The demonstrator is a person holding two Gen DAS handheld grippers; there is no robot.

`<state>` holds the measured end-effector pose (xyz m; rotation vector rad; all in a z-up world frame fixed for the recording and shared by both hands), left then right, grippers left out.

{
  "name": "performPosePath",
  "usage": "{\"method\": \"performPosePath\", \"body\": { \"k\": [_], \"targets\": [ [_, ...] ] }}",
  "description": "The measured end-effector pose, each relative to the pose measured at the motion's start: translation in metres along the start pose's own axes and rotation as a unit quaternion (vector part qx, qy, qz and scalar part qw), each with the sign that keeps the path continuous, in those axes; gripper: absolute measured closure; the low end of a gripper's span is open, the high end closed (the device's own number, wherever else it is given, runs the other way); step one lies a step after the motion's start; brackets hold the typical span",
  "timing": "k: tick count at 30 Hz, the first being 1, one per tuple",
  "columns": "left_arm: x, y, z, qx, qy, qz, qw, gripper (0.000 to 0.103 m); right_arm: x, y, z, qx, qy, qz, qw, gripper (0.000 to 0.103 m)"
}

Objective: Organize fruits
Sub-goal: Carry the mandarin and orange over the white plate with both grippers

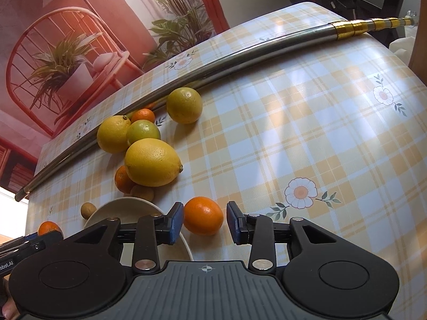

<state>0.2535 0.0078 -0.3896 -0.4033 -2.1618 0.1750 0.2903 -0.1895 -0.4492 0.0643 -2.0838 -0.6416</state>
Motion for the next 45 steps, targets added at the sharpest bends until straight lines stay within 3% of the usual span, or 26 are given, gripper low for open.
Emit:
{"method": "performPosePath", "body": {
  "k": [11,21,34,45],
  "targets": [
    [0.002,0.0,0.01,-0.003,0.01,0.005,0.9999,0.068,-0.018,0.0,0.001,-0.025,0.033,-0.014,0.999,0.068],
    [0.0,-0.003,0.02,-0.006,0.019,0.014,0.9997,0.068,0.0,-0.003,0.004,-0.034,0.013,-0.018,0.999,0.069],
    [-0.009,-0.012,0.032,-0.044,0.031,0.002,0.9986,0.068,0.032,0.033,0.011,0.056,-0.002,-0.025,0.998,0.069],
    [-0.014,-0.015,0.034,-0.073,0.036,-0.014,0.9966,0.068,0.012,0.058,0.033,0.105,0.061,-0.022,0.992,0.069]
  ]
}}
Point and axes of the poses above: each gripper's, at about its wrist camera, not at the fingertips, and x roughly against the way its jaws point, y to its left, z to its underside, the point moved 10 cm from there along -x, roughly the way its jaws point, and after that the axes turned 1 degree about -y, right-handed, at the moved point
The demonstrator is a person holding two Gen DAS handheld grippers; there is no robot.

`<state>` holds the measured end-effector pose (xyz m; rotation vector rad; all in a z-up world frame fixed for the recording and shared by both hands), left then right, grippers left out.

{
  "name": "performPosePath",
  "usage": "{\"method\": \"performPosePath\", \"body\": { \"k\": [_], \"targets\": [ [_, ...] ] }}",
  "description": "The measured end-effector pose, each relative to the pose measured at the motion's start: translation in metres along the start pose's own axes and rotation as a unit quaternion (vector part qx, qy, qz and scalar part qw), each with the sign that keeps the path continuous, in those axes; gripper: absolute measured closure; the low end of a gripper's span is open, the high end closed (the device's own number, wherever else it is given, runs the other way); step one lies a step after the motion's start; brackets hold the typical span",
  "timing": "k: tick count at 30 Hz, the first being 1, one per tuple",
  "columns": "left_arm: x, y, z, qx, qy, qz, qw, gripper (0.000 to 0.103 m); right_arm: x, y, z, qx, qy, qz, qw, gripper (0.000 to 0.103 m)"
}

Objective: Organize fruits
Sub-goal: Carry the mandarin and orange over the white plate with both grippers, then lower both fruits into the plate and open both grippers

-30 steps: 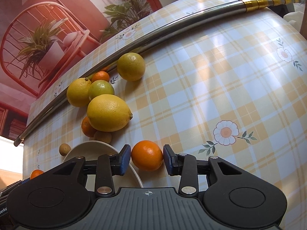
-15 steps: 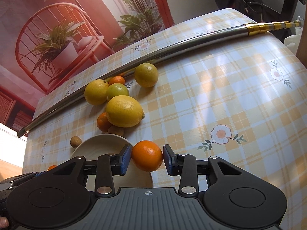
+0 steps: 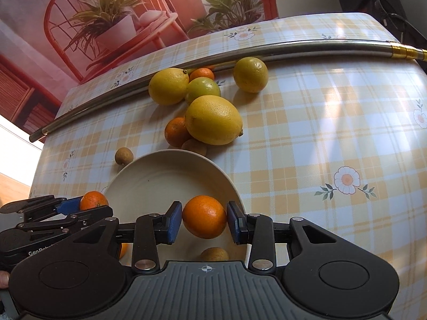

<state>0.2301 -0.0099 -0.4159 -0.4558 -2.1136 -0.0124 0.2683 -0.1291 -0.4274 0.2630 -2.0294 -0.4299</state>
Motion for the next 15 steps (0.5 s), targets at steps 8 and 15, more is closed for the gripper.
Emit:
{"method": "performPosePath", "body": {
  "k": [8,15],
  "targets": [
    [0.0,-0.003,0.001,-0.028,0.0,-0.012,0.9995,0.067,-0.009,-0.005,0.007,-0.005,0.023,0.003,1.0,0.069],
    [0.0,-0.004,0.001,-0.033,0.0,-0.015,0.9993,0.067,-0.012,-0.01,0.011,-0.012,0.03,0.006,0.999,0.068]
  ]
}}
Point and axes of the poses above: each gripper's, at about its wrist camera, not at the fingertips, and x roughly against the way its jaws point, y to its left, z to its underside, the point moved 10 cm from there along -x, roughly the way its jaws point, and after that the axes turned 1 degree about -y, right-handed, at the moved point
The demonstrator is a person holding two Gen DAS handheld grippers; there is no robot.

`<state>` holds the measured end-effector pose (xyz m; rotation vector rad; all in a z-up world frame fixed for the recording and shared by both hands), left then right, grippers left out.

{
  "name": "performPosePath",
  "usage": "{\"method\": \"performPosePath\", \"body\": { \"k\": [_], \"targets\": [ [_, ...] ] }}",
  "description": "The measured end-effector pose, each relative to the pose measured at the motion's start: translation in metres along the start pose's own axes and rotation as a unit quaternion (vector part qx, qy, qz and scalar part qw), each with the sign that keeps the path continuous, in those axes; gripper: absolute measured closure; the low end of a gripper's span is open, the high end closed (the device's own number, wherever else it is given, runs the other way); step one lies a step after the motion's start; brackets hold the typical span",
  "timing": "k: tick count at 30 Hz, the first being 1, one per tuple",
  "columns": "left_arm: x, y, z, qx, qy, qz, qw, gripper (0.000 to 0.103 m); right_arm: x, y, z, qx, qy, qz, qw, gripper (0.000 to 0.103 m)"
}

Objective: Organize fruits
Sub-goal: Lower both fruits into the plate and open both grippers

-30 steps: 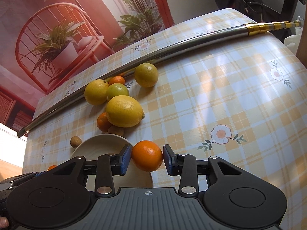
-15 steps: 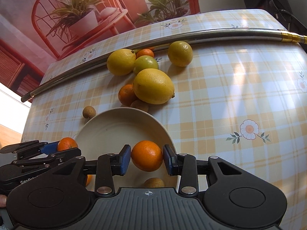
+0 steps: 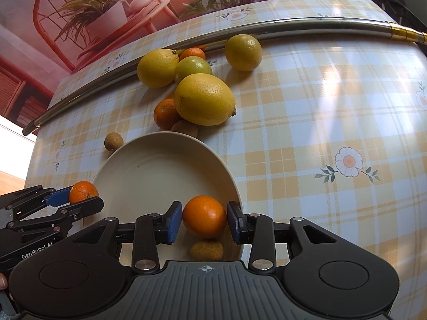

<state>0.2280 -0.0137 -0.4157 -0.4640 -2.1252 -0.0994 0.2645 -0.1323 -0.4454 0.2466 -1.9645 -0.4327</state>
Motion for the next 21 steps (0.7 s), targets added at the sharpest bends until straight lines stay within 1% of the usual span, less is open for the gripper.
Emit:
{"method": "performPosePath", "body": {
  "k": [9,13,18,21],
  "targets": [
    [0.0,0.001,0.002,0.005,0.008,0.005,0.9999,0.066,0.002,-0.001,0.001,-0.009,-0.002,-0.003,1.0,0.068],
    [0.001,0.003,0.003,0.015,0.009,0.009,0.9998,0.066,0.004,-0.001,0.001,-0.015,-0.004,-0.005,1.0,0.068],
    [0.008,0.01,-0.003,0.038,-0.001,0.019,0.9991,0.066,0.012,-0.003,-0.004,-0.024,-0.02,-0.011,0.999,0.068],
    [0.016,0.02,-0.012,0.053,-0.015,0.015,0.9984,0.066,0.018,-0.005,-0.009,-0.029,-0.035,-0.011,0.999,0.068]
  ]
}}
Point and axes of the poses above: each gripper's, at about its wrist camera, not at the fingertips, and x roughly against the way its jaws point, y to its left, z to its underside, the point moved 10 cm from there along -x, roughly the way its jaws point, and after that the axes turned 1 degree about -y, right-handed, at the moved point
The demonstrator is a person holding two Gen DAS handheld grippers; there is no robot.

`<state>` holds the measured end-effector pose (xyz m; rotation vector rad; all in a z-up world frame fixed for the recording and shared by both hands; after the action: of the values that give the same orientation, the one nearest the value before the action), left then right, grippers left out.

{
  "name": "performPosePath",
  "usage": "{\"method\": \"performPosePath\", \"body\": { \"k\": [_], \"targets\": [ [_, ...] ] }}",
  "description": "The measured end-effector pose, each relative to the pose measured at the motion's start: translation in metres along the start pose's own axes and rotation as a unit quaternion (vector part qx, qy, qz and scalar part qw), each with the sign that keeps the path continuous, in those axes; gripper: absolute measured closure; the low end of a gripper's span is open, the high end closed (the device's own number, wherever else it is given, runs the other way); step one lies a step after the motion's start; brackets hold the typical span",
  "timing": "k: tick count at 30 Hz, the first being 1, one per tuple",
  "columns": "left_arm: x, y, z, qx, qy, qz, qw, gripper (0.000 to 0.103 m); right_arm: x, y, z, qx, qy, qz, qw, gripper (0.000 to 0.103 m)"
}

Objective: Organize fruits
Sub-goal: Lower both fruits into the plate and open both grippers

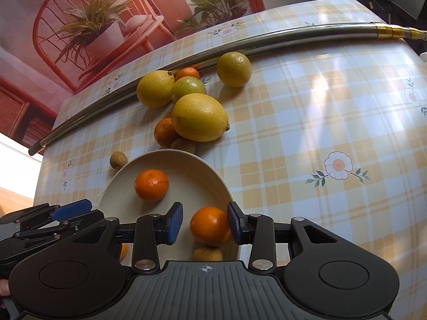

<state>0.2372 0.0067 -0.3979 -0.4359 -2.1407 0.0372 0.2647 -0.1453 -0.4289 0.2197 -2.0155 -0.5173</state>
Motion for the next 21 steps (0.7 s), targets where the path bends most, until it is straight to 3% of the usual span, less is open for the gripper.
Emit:
{"method": "performPosePath", "body": {
  "k": [13,21],
  "targets": [
    [0.036,0.063,-0.05,0.055,-0.063,-0.049,0.9953,0.066,0.029,-0.019,-0.029,-0.025,-0.077,0.036,0.996,0.068],
    [0.028,0.071,-0.057,0.077,-0.062,-0.052,0.9937,0.066,0.03,-0.021,-0.032,-0.023,-0.09,0.048,0.995,0.068]
  ]
}}
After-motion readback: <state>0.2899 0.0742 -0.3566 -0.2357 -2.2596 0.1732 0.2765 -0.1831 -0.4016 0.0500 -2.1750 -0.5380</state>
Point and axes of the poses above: each gripper's, at about its wrist camera, not at the fingertips, and x roughly against the way its jaws point, y to its left, z to its underside, the point moved 10 cm from there along -x, roughly the way its jaws point, and after that the axes turned 1 degree about -y, right-handed, at the moved point
